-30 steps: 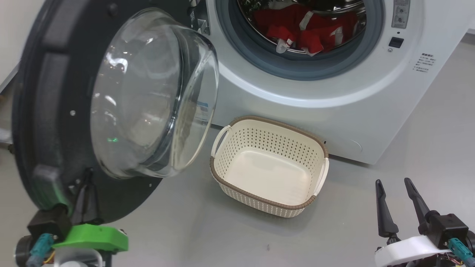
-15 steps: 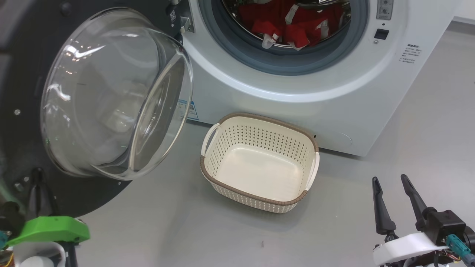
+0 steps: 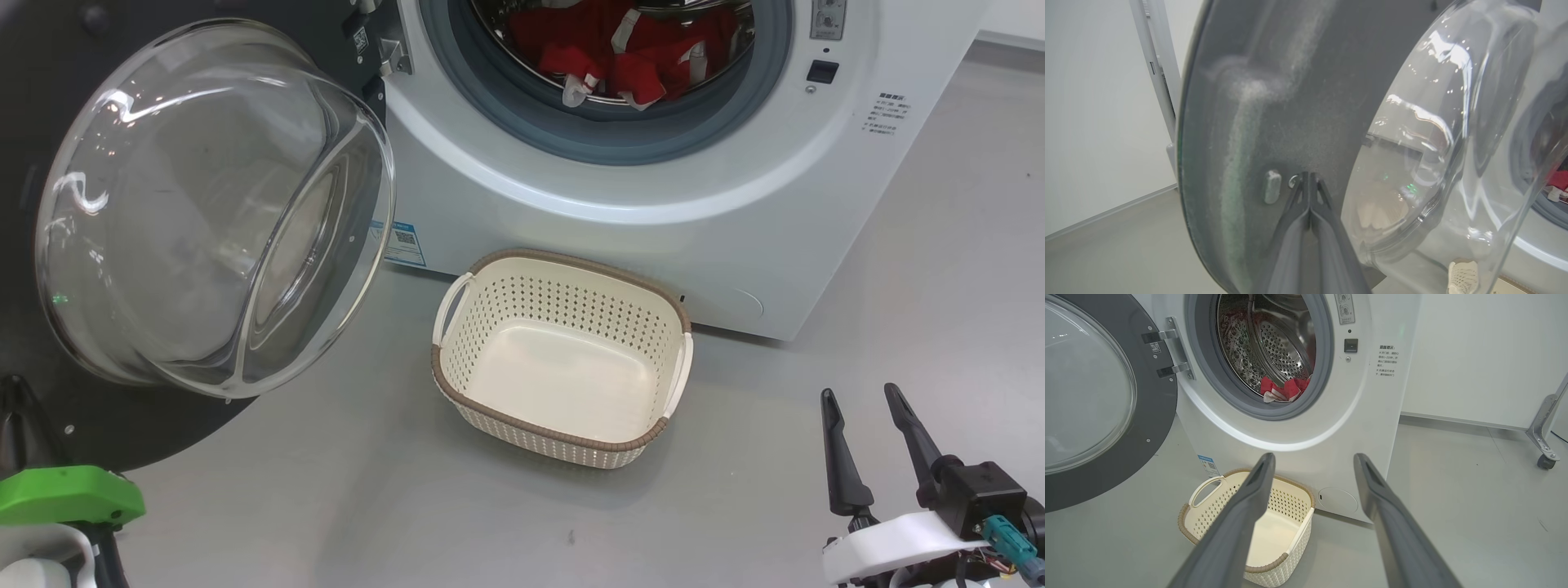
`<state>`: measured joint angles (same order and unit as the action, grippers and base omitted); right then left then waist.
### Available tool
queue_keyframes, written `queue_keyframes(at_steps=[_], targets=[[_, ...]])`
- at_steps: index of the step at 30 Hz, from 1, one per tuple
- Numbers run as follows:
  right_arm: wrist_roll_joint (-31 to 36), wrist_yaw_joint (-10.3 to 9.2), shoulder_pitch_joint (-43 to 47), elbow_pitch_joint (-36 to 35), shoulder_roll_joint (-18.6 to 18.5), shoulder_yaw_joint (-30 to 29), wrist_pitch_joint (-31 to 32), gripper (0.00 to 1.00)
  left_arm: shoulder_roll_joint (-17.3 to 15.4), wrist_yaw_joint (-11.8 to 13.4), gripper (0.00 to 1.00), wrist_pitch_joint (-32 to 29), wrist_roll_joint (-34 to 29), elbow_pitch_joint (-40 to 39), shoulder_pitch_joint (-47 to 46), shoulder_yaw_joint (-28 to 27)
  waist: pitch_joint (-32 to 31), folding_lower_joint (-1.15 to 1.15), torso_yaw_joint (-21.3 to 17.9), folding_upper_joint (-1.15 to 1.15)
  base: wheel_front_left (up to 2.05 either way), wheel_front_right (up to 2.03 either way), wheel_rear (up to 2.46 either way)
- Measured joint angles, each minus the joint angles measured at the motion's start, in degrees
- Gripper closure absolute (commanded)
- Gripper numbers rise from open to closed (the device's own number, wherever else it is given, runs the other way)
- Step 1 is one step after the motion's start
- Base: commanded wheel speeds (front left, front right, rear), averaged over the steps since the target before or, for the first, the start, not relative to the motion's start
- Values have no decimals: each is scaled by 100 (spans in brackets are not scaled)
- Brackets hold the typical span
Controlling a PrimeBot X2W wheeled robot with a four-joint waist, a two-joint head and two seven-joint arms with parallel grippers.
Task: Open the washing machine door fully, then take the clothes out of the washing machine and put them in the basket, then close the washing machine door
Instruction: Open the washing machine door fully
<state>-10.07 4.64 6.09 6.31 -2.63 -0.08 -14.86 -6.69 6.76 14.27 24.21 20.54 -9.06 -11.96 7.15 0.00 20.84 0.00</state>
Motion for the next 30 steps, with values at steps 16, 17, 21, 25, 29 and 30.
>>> queue_keyframes(at_steps=[16, 17, 21, 25, 29, 30], targets=[[1, 36, -18, 1, 3, -29, 0, 0, 264, 4, 100, 2, -120, -41, -20, 328, -7, 0, -6, 0, 0, 0, 0], [1, 36, -19, 1, 3, -30, 0, 0, 270, 3, 100, 2, -141, -92, -15, 349, -11, 0, 0, 0, 0, 0, 0], [7, 58, -29, 22, 7, -32, 0, 0, 314, -15, 100, 18, -208, -304, 60, 446, -37, 0, 17, 0, 0, 0, 0], [8, 59, -35, 49, 9, -7, 0, 0, 401, -60, 100, 18, -272, -517, 303, 587, -86, 0, 18, 0, 0, 0, 0], [8, 79, -35, 48, 16, 13, 0, 0, 416, -209, 100, 18, -331, -671, 553, 873, -132, 0, -5, 0, 0, 0, 0], [8, 79, -35, 44, 18, 10, 0, 0, 424, -236, 100, 18, -336, -695, 605, 961, -137, 0, -10, 0, 0, 0, 0]])
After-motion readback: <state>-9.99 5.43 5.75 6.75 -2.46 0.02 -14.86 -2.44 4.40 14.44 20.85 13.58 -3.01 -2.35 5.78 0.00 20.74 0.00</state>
